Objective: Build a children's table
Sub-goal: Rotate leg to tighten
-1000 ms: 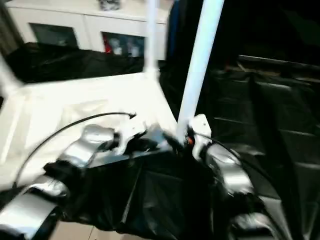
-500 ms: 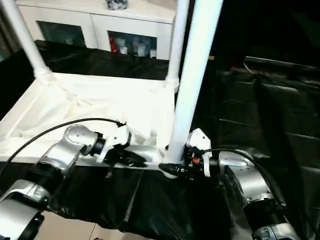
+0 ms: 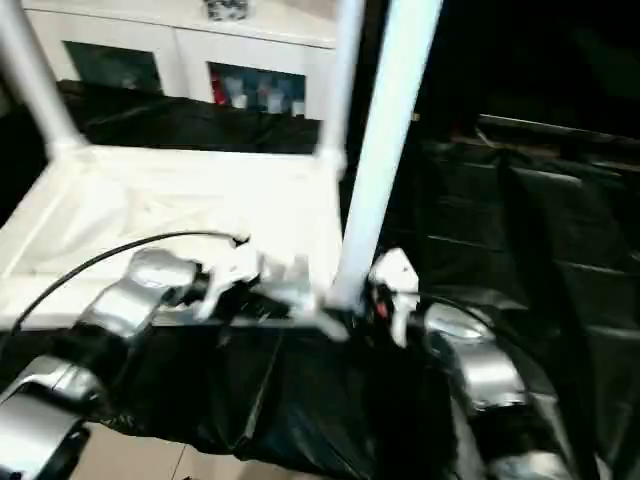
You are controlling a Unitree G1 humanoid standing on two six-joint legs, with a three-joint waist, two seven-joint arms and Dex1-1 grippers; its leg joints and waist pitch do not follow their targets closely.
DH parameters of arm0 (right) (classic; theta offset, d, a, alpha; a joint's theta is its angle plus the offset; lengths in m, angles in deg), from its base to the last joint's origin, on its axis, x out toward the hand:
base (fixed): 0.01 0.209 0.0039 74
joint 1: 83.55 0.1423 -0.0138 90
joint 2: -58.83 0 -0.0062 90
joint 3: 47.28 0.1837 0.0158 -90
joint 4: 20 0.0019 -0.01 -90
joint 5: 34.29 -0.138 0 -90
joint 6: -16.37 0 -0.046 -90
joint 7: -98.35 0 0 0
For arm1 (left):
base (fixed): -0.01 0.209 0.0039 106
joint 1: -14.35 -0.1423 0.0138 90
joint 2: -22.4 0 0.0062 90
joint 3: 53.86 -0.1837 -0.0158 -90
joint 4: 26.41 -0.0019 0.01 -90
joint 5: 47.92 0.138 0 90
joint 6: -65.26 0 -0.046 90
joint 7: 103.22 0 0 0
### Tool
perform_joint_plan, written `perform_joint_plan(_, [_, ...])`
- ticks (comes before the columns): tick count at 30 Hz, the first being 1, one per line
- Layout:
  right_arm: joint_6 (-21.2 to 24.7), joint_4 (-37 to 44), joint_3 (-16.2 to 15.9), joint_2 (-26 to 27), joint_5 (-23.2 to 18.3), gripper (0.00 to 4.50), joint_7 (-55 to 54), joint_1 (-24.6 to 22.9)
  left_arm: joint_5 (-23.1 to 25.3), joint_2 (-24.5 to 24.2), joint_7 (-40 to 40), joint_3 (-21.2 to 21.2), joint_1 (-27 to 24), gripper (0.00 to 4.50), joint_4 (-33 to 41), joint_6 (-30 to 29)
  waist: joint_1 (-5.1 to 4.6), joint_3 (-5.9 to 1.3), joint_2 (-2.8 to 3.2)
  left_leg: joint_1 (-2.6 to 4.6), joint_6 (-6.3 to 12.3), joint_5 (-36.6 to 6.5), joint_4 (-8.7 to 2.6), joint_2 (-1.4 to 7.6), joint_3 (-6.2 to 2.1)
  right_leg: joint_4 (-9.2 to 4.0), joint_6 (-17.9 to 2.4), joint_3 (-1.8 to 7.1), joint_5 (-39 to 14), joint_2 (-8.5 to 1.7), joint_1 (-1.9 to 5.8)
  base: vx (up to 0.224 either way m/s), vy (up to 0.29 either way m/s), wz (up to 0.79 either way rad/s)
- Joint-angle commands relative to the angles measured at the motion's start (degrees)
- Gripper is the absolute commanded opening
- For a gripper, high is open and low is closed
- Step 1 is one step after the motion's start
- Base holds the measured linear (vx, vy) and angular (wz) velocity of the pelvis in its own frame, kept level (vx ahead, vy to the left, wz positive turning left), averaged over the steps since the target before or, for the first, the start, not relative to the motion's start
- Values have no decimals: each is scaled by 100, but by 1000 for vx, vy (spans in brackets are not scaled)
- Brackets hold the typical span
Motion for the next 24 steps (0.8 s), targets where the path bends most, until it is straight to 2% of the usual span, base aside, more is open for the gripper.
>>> perform_joint_plan(1, [9, -584, 37, 370, 268, 264, -1015, 320, 63, 508, 458, -171, 70, 0, -134, -366, -37, -278, 2, 3, 21, -1601, -439, 120, -61, -432, -1119, 204, -1940, -246, 199, 0, 0, 0])
perform_joint_plan(2, [9, -584, 37, 370, 268, 264, -1015, 320, 63, 508, 458, -171, 70, 0, -134, -366, -54, -280, -3, 6, 14, -1594, -435, 112, -58, -430, -1146, 203, -1897, -235, 197, 0, 0, 0])
perform_joint_plan(3, [13, -974, 127, 661, 369, 264, -1716, 589, 143, 839, 974, -155, 205, 0, -338, -481, -97, -305, -15, -13, 65, -1423, -409, 96, -44, -404, -1212, 208, -1632, -227, 219, 0, 0, 0])
perform_joint_plan(4, [13, -974, 127, 661, 369, 264, -1716, 589, 143, 839, 974, -155, 205, 0, -338, -481, -108, -293, -9, -7, 71, -1407, -415, 94, -43, -415, -1230, 210, -1609, -223, 210, 0, 0, 0])
perform_joint_plan(5, [-2, -1206, 152, 855, 444, 264, -2088, 772, 135, 1072, 1267, -126, 281, 0, -441, -556, -116, -313, 22, 3, 101, -1324, -399, 88, -43, -402, -1272, 209, -1479, -222, 228, 0, 0, 0])
perform_joint_plan(7, [-12, -1273, 131, 919, 486, 264, -2181, 839, 129, 1143, 1335, -124, 302, 0, -467, -567, -120, -327, 6, -11, 156, -1206, -382, 82, -33, -392, -1314, 209, -1283, -222, 248, 0, 0, 0])
perform_joint_plan(9, [-204, -1368, 84, 1023, 548, 264, -2147, 941, 157, 1229, 1410, -121, 303, 0, -474, -548, -114, -340, 21, -36, 321, -999, -367, 79, -24, -355, -1407, 207, -859, -217, 281, 0, 0, 0])
perform_joint_plan(11, [-342, -1398, 134, 1005, 502, 334, -2043, 967, 150, 1188, 1351, -111, 284, 0, -429, -531, -111, -340, 30, -33, 435, -985, -366, 85, -19, -357, -1460, 196, -815, -222, 289, 0, 0, 0])
perform_joint_plan(14, [-444, -1370, 209, 917, 373, 340, -1746, 946, 143, 1059, 1224, -90, 248, 0, -368, -455, -114, -332, 34, -13, 441, -1146, -371, 100, -17, -377, -1475, 192, -992, -224, 277, 0, 0, 0])
perform_joint_plan(15, [-481, -1357, 222, 824, 385, 369, -1676, 923, 139, 961, 1105, -86, 218, 0, -335, -342, -116, -330, 23, -24, 438, -1160, -375, 99, -24, -379, -1472, 189, -1018, -220, 287, 0, 0, 0])
perform_joint_plan(17, [-578, -1397, 213, 753, 403, 382, -1549, 918, 132, 885, 1037, -79, 205, 0, -340, -297, -114, -344, 24, -29, 465, -1088, -368, 104, -26, -355, -1498, 193, -902, -225, 295, 0, 0, 0])
perform_joint_plan(19, [-655, -1278, 175, 558, 371, 400, -1210, 837, 80, 713, 801, -79, 154, 0, -255, -212, -108, -347, -1, -30, 525, -1010, -360, 108, -21, -340, -1546, 194, -768, -228, 299, 0, 0, 0])
perform_joint_plan(21, [-743, -1087, 74, 288, 375, 414, -762, 735, -10, 524, 472, -73, 101, 0, -120, -95, -101, -347, 8, -35, 627, -901, -347, 111, -12, -316, -1619, 193, -571, -226, 306, 0, 0, 0])
perform_joint_plan(22, [-716, -900, 8, 122, 279, 422, -320, 648, -72, 408, 241, -71, 68, 0, -7, -76, -100, -347, -27, -49, 674, -895, -348, 114, -17, -315, -1627, 186, -581, -231, 323, 0, 0, 0])
perform_joint_plan(23, [-716, -900, 8, 122, 279, 429, -320, 648, -72, 408, 241, -71, 68, 0, -7, -76, -90, -345, -21, -52, 699, -901, -344, 115, -16, -310, -1617, 188, -587, -231, 329, 0, 0, 0])
perform_joint_plan(24, [-644, -692, -54, -35, 159, 436, 123, 555, -126, 294, 14, -75, 36, 0, 98, -33, -92, -334, -13, -48, 737, -935, -347, 122, -13, -316, -1628, 193, -633, -237, 315, 0, 0, 0])
